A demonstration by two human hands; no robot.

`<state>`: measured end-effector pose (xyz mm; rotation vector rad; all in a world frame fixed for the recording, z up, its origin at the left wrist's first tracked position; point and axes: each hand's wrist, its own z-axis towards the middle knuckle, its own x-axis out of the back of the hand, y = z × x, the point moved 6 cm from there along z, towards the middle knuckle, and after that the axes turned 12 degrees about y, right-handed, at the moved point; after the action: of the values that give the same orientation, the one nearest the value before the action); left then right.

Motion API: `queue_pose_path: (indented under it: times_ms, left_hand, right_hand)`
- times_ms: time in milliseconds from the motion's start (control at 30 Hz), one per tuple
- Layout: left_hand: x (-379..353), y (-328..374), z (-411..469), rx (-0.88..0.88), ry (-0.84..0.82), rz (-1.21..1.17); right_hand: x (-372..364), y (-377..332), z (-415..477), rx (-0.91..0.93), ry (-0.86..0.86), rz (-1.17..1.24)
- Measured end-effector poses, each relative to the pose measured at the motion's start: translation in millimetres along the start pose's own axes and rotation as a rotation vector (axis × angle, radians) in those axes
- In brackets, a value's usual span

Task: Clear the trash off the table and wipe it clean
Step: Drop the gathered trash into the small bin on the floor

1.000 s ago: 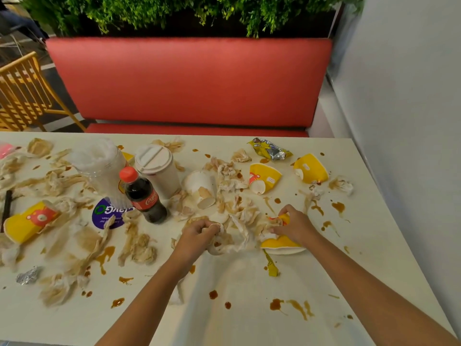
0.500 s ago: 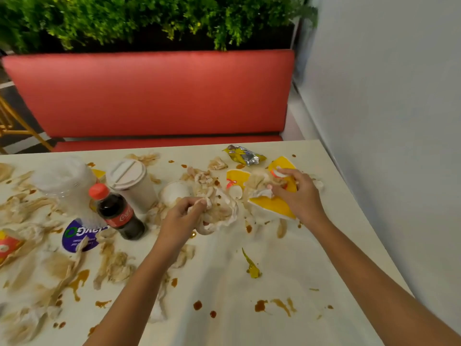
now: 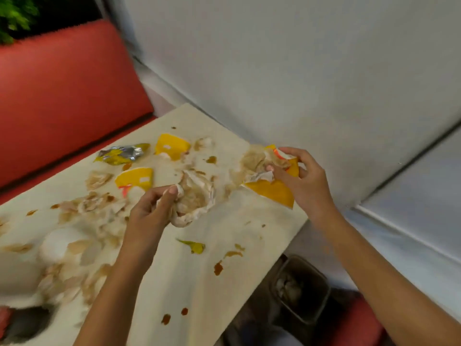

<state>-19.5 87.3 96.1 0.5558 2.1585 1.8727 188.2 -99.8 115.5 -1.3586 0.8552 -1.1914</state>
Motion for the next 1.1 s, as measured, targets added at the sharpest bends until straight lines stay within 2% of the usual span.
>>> queue_pose_path:
  times_ms: [233,400,533,667,800,900,1000,1100]
  left_hand:
    - [-86,-25,-42,-0.008,-0.347,0.086]
    - [-139,-45,-81,0.010,-0.494,0.165]
    - [-167,-64,-109,0.012,-0.575,0.203]
    - [-188,-93,-129,0.022,-0.584,0.214]
    - [-212,-132,-137,0.111,-0.569,0.219]
    - [-225,-171,-138,0.200,-0.514,0.221]
    - [-232,-214,-134,0.259,-0.446,0.256]
    - [-238,-254,-130,0.315,-0.402,0.301]
  right_hand:
    - [126,71,-88,-0.153,0.412,-0.162]
    - [168,138,-132,-0.226,0.532,-0.336]
    - [174,204,-147,-0.249,0.509,-0.574]
    - [166,275,-150,-0.367,0.454,-0.673]
    - [157,344,-142,-0.471,0.421,-0.746]
    - [149,392,-129,-0.573,0.400,-0.764]
    - [140,446,-122,-0.682,0.288,-0.764]
    - [138,486,-128,-0.919,0.321,-0.519]
